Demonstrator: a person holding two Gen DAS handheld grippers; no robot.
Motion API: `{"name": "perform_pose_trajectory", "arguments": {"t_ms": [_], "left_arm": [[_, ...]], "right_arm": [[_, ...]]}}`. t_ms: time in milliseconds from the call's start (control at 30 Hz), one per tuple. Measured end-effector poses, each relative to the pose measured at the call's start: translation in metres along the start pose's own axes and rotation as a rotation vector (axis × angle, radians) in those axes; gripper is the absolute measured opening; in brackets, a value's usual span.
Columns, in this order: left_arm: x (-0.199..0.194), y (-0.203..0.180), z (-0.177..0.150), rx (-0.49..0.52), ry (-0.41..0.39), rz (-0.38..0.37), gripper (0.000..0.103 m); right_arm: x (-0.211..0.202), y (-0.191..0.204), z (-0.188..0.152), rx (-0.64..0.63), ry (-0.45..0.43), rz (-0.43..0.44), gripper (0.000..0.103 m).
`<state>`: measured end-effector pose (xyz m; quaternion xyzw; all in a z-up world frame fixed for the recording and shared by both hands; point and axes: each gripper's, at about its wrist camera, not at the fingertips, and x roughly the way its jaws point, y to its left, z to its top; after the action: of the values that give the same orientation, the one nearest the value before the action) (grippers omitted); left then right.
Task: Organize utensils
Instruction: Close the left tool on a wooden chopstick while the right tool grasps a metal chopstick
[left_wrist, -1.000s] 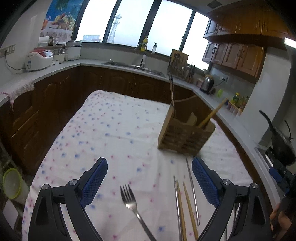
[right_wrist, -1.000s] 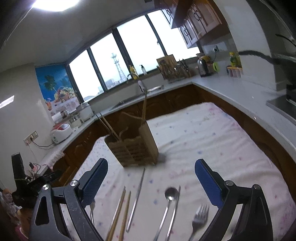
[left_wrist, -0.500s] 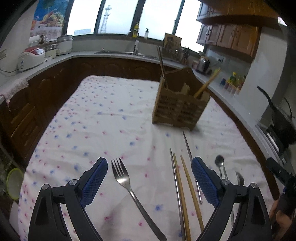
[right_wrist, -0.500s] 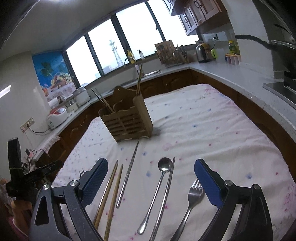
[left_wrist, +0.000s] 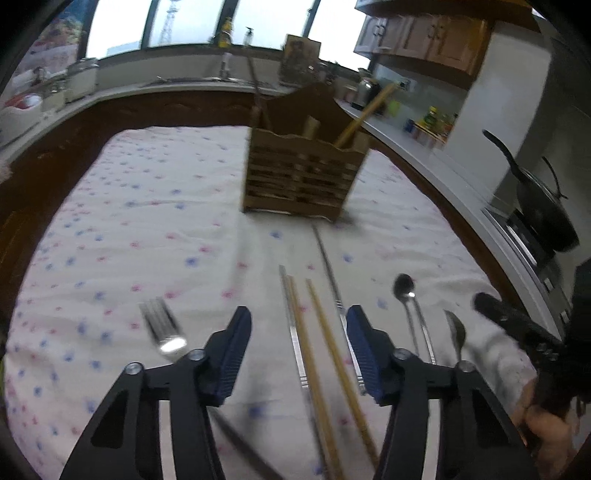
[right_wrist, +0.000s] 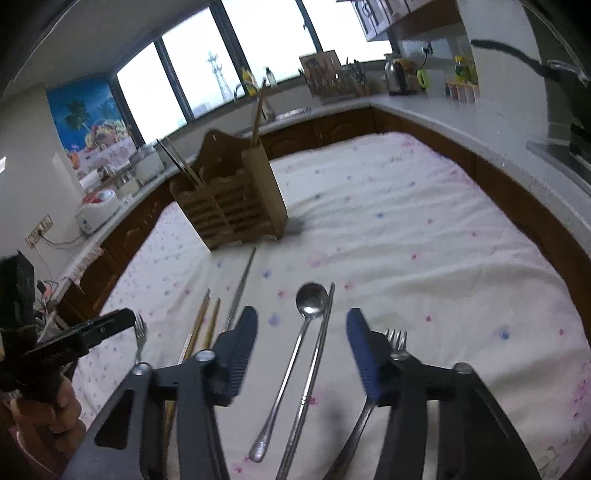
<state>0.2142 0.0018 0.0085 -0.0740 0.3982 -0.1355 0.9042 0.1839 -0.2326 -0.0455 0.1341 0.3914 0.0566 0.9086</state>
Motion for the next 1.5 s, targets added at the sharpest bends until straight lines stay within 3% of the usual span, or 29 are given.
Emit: {"name": "perform_pose_trajectory", "arguments": {"t_ms": [167,400,700,900,1200,1333,1500], "left_arm": [[0.033,-0.007,0.006,0.022,0.083,-0.033,0.030],[0.080,-0.007,0.018,0.015,0.193,-0.017,0.029],[0.134,-0.020,0.027,0.043,0.262,-0.008,0.023],[0.146,-0.029,0.030,0.112,0.260,-0.007,0.020],[0.161,-0.027,0.042,0.131,0.279,0.008,0.019],[0.165,-0.033,0.043,0.169,0.276,0.039,0.009],[0.164,-0.041,0.038,0.231,0.257,0.058,0.006]], "right_arm": [[0.026,-0.004,-0.004,-0.001,0.084,-0.019,0.029],[0.055,-0.011,-0.001,-0.004,0.159,-0.043,0.027],[0.068,-0.017,0.003,-0.030,0.187,-0.073,0.009],[0.070,-0.021,0.008,-0.022,0.202,-0.068,0.010],[0.087,-0.019,0.019,-0.033,0.202,-0.087,0.013],[0.091,-0.013,0.021,-0.074,0.199,-0.113,0.012],[0.094,-0.010,0.021,-0.108,0.185,-0.135,0.008]]}}
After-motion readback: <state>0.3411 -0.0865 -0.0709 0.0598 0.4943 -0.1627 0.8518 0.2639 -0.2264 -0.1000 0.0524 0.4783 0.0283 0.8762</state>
